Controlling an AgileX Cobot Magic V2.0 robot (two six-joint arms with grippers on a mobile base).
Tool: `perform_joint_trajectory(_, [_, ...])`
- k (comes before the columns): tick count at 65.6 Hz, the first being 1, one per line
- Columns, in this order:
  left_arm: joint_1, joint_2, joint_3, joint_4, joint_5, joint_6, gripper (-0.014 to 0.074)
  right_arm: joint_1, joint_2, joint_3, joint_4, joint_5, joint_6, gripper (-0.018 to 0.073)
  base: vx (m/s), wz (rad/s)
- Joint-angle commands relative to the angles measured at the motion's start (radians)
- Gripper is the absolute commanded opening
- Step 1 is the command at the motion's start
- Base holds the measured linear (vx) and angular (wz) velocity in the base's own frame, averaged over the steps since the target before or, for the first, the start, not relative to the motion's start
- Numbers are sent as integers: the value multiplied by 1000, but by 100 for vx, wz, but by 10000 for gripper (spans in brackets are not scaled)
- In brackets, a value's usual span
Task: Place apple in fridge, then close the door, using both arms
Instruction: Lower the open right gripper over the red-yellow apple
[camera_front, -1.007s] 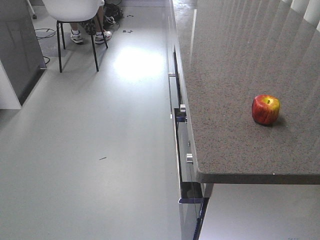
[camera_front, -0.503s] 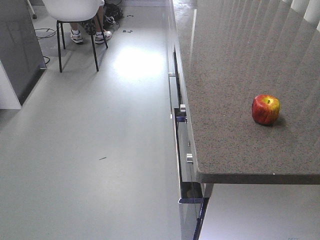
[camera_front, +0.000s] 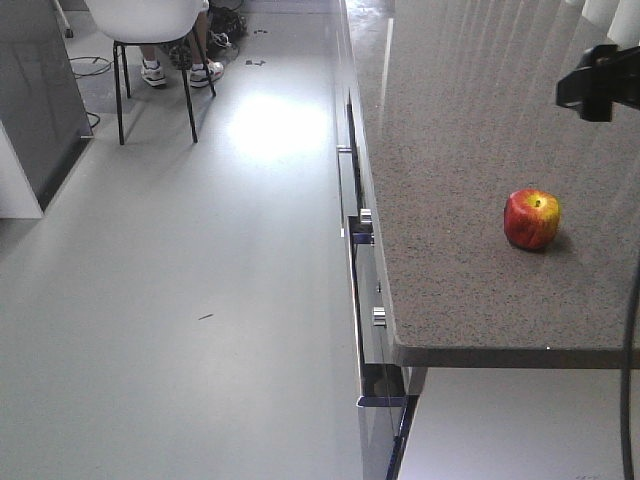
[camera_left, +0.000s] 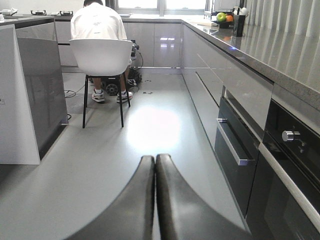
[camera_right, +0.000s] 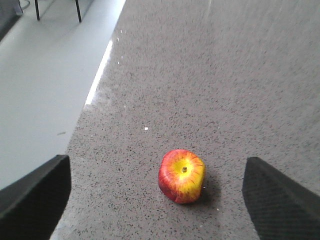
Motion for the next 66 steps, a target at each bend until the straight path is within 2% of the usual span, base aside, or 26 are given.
perform_joint_trajectory(1, [-1, -15, -17, -1, -80, -10, -6, 2, 58, -98, 7, -17, 18, 650, 0, 0])
perform_joint_trajectory(24, [-1, -15, -17, -1, -80, -10, -6, 2, 267, -172, -3, 23, 97, 640, 0, 0])
perform_joint_trajectory(45, [-1, -15, -17, -1, -80, -10, -6, 0, 359, -172, -98, 17, 204, 631, 0, 0])
perform_joint_trajectory(66, [-1, -15, -17, -1, -80, -10, -6, 0, 425, -172, -101, -6, 209, 618, 0, 0])
